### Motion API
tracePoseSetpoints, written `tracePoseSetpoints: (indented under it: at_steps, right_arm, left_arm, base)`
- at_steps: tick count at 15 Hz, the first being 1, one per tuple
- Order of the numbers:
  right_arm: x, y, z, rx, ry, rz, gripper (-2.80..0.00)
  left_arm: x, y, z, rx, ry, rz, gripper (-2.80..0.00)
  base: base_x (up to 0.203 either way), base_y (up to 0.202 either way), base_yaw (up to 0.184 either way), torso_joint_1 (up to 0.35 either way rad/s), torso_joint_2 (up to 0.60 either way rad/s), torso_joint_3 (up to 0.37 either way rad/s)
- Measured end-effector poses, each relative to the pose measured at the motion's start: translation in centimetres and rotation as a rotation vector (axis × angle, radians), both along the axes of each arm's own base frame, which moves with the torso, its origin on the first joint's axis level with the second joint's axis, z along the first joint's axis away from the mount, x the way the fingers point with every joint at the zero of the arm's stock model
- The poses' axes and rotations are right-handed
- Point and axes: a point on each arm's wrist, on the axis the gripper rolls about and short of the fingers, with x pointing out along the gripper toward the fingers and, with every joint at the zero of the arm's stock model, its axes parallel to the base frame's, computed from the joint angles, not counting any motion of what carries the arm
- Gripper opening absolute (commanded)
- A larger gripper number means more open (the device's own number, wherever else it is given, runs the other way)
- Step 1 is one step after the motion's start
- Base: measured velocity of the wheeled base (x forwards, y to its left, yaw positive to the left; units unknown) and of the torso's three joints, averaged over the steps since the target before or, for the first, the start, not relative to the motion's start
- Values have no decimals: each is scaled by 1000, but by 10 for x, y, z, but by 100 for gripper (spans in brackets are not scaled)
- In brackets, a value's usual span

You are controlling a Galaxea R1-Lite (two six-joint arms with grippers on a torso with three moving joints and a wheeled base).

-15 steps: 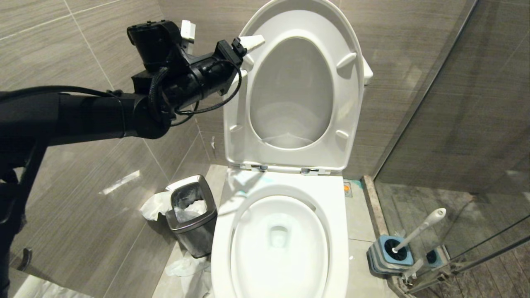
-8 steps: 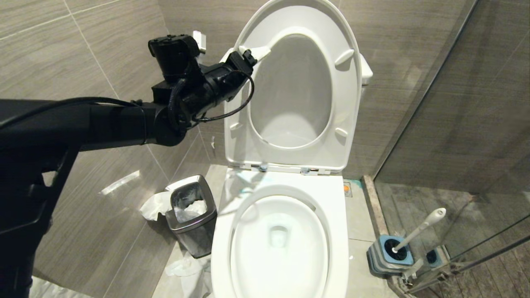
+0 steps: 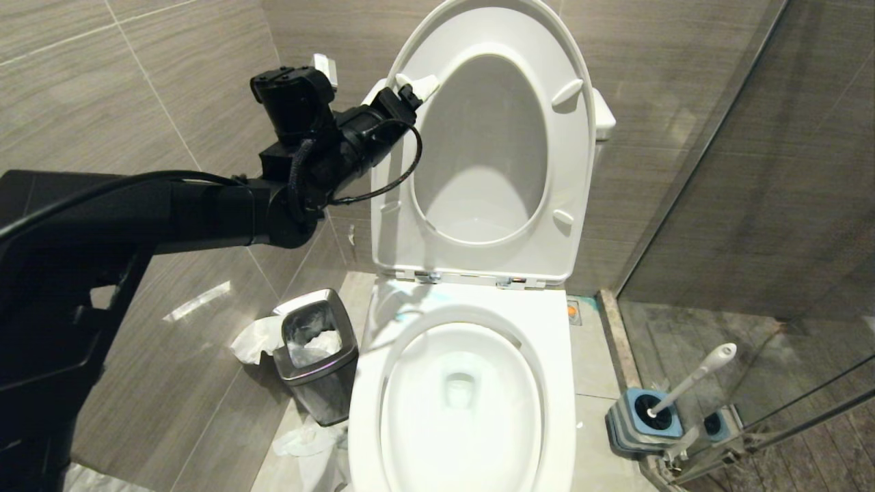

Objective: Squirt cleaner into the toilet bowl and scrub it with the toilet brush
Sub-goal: Use the left hand to lift the toilet lid slightly

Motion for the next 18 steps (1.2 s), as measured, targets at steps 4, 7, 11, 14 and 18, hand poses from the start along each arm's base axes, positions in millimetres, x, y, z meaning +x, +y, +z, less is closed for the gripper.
tracePoseSetpoints:
  at_steps: [4,7,11,14,18]
  right_arm:
    - [0,0,0,1,0,-1,-280]
    - [0,0,0,0,0,-1,-280]
    - [0,0,0,0,0,0,-280]
    - [0,0,0,0,0,-1,-280]
    - [0,0,0,0,0,-1,-280]
  left_arm:
    - [-9,5,13,-18,-11,-6,0]
    - [-24,9,31,-57,19,-33,0]
    - [-46,16,51,-126,145,-79,0]
    - [-61,29,60,-123,288,-77,0]
    - [-80,55,60,93,372,21,0]
  base:
    - [0,0,0,0,0,0]
    - [0,0,0,0,0,0]
    - [0,0,0,0,0,0]
    - [0,0,0,0,0,0]
    - [0,0,0,0,0,0]
